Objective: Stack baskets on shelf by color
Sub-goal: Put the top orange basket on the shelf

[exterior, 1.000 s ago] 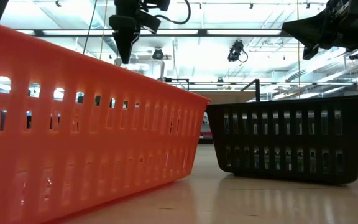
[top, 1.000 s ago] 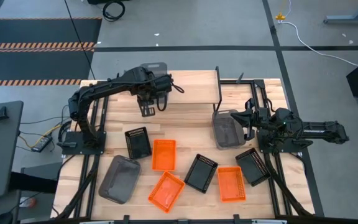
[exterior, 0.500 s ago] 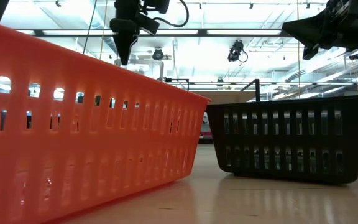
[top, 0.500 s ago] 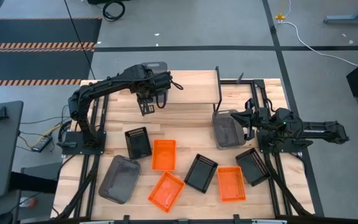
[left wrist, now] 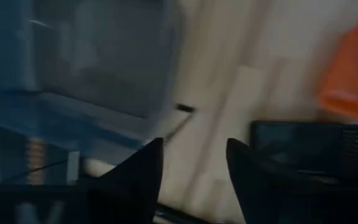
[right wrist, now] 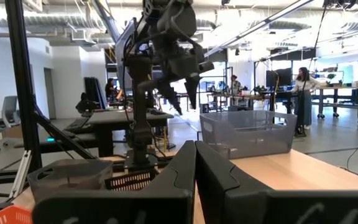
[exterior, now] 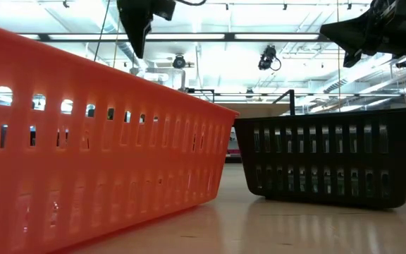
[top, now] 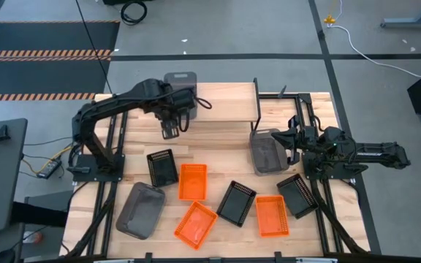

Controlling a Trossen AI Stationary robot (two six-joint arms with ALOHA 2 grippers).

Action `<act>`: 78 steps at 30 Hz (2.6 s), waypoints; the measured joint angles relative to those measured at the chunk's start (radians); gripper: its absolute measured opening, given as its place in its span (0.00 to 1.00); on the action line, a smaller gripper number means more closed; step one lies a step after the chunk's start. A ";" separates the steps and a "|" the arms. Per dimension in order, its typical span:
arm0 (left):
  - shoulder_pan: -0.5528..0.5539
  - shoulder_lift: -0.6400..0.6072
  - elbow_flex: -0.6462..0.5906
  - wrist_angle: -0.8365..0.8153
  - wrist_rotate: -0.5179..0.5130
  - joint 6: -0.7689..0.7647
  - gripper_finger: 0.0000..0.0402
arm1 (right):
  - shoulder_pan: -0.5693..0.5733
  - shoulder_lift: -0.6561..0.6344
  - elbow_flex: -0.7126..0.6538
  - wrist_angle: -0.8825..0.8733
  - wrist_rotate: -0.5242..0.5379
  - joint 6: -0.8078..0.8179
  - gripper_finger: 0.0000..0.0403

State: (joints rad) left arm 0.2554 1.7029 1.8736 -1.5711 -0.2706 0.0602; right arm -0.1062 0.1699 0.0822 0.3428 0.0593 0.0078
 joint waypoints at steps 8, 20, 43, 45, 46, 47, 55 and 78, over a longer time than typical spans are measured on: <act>-0.122 -0.008 0.000 0.000 0.131 -0.139 0.53 | 0.000 0.000 0.000 -0.005 0.000 0.000 0.04; -0.399 0.094 0.001 0.104 0.106 -0.237 0.51 | 0.000 0.000 0.000 0.036 0.000 0.000 0.04; -0.518 0.347 0.002 0.353 0.256 -0.223 0.47 | 0.000 0.000 0.000 0.083 0.000 0.001 0.04; -0.536 0.367 0.002 0.357 0.249 -0.242 0.47 | 0.000 0.000 0.000 0.083 0.000 0.001 0.04; -0.544 0.381 0.001 0.351 0.244 -0.250 0.47 | 0.000 0.000 0.000 0.083 0.000 0.002 0.04; -0.551 0.393 0.001 0.358 0.242 -0.259 0.47 | 0.000 0.000 0.000 0.083 0.000 0.006 0.04; -0.584 0.442 0.000 0.363 0.236 -0.286 0.47 | 0.000 0.000 0.000 0.075 -0.008 0.071 0.04; -0.689 0.274 -0.277 0.466 0.093 -0.550 0.44 | 0.000 0.018 0.000 0.017 -0.082 0.079 0.04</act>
State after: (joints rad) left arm -0.4332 1.9770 1.5967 -1.1052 -0.1772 -0.4897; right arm -0.1059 0.1881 0.0826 0.3600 -0.0229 0.0872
